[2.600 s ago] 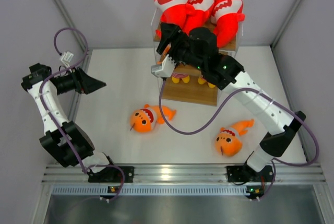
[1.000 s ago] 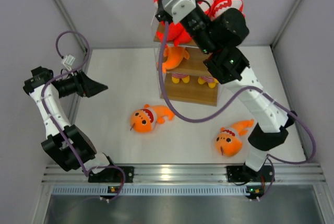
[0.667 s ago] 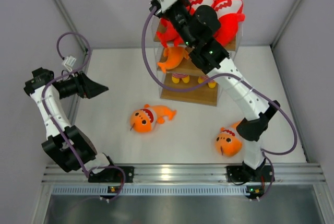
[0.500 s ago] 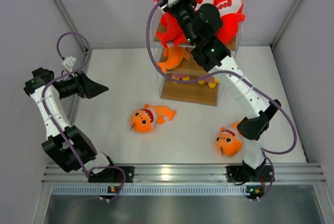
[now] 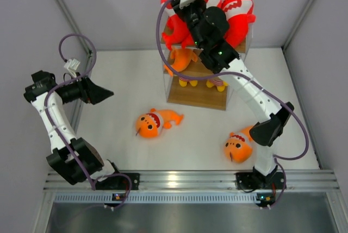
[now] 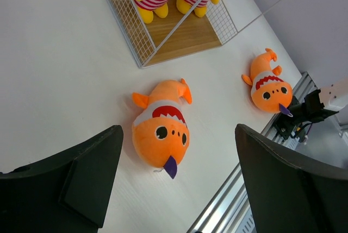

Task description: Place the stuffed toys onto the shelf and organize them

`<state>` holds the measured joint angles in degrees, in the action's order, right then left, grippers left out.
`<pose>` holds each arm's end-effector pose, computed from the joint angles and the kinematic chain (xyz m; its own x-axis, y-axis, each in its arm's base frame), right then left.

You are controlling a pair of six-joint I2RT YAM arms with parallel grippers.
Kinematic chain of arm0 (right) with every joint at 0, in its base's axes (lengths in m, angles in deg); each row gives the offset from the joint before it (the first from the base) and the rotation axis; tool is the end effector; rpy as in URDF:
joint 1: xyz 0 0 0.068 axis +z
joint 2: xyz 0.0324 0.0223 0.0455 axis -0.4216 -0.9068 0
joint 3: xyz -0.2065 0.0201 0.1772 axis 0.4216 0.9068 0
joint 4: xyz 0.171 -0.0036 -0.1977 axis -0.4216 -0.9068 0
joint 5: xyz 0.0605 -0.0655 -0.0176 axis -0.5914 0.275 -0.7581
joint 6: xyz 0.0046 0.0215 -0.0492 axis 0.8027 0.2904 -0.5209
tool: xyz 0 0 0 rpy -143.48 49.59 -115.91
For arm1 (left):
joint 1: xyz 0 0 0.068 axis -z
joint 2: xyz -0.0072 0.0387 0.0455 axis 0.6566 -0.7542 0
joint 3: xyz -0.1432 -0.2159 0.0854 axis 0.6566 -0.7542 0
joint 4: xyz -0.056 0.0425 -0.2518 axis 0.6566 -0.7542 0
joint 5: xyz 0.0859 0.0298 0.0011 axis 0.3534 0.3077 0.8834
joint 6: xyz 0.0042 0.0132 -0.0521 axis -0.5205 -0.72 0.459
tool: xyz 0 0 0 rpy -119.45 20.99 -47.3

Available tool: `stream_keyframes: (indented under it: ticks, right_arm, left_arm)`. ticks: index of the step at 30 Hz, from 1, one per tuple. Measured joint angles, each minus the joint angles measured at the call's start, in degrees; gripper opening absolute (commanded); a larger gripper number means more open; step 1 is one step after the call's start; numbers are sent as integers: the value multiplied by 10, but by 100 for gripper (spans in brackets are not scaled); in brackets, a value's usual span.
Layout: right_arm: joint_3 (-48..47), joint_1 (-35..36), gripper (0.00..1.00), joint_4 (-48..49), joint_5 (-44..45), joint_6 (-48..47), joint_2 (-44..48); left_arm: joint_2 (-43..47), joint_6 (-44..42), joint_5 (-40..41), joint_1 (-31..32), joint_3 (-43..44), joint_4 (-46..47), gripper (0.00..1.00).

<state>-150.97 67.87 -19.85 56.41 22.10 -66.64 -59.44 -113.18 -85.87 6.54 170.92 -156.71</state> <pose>0.3124 0.2745 0.5430 0.4731 -0.2451 -0.8462 -0.1984 0.9062 -0.3734 0.2092 0.1022 0.3708 -0.5469 -0.1605 -0.8217 0.5735 0.6432 -0.5073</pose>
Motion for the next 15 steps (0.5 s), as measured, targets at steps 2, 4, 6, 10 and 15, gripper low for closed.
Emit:
stream_keyframes:
  ticks: [2,4,6,10,15]
  right_arm:
    - [2,0,50,-1,0,8,2]
    - [3,-1,59,-1,1,12,3]
    - [3,-1,63,0,2,12,5]
    - [5,-4,67,1,0,13,10]
    - [-18,-6,72,-12,-18,11,10]
  left_arm:
    - [0,0,0,0,0,0,89]
    - [-2,0,1,0,0,0,89]
    - [-2,0,2,0,0,0,89]
    - [-2,0,5,0,0,0,89]
    - [-2,0,5,0,-1,0,89]
